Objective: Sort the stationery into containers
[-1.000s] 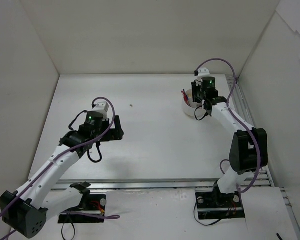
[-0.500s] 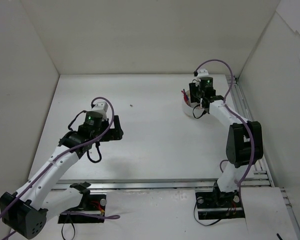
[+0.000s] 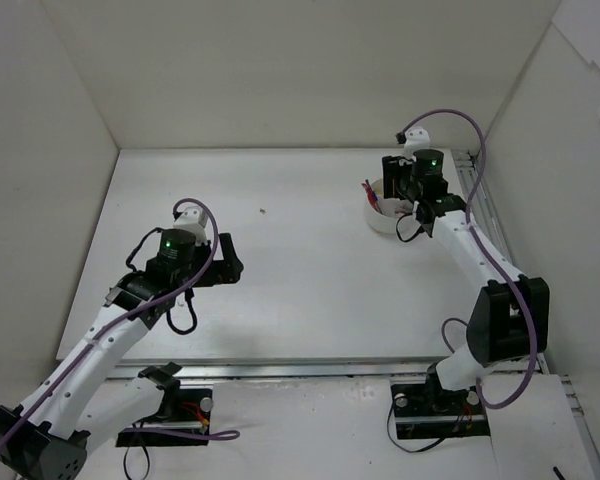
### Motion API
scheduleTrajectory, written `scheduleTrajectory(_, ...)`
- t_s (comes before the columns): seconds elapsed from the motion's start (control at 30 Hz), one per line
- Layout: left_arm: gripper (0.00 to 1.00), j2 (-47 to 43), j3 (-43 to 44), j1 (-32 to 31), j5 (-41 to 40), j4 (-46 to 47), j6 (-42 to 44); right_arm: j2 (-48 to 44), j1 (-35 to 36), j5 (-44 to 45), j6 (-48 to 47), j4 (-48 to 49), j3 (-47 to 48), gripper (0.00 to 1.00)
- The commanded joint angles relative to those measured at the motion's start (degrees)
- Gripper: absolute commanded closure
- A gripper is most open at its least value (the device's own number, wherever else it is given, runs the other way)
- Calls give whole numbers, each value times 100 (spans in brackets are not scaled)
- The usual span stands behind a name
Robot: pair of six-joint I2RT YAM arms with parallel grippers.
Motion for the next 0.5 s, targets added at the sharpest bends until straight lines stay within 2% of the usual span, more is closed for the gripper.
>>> scheduleTrajectory(0.0, 0, -179, -3, 29, 10, 170, -83, -369, 23, -153, 114, 432, 24, 45)
scheduleTrajectory(0.03, 0, -206, -29, 29, 19, 170, -101, -308, 41, -153, 149, 440, 33, 54)
scheduleTrajectory(0.07, 0, -232, -55, 29, 11, 161, -118, -255, 32, -153, 228, 432, 42, 68)
scheduleTrajectory(0.17, 0, -329, -90, 29, -16, 108, -171, -18, 23, 22, 421, 257, 174, 82)
scheduleTrajectory(0.27, 0, -443, -91, 29, -60, 56, -189, 333, 15, 495, 571, 29, 366, 88)
scheduleTrajectory(0.47, 0, -470, -82, 29, -95, -32, -197, 852, -3, 901, 571, -122, 551, 90)
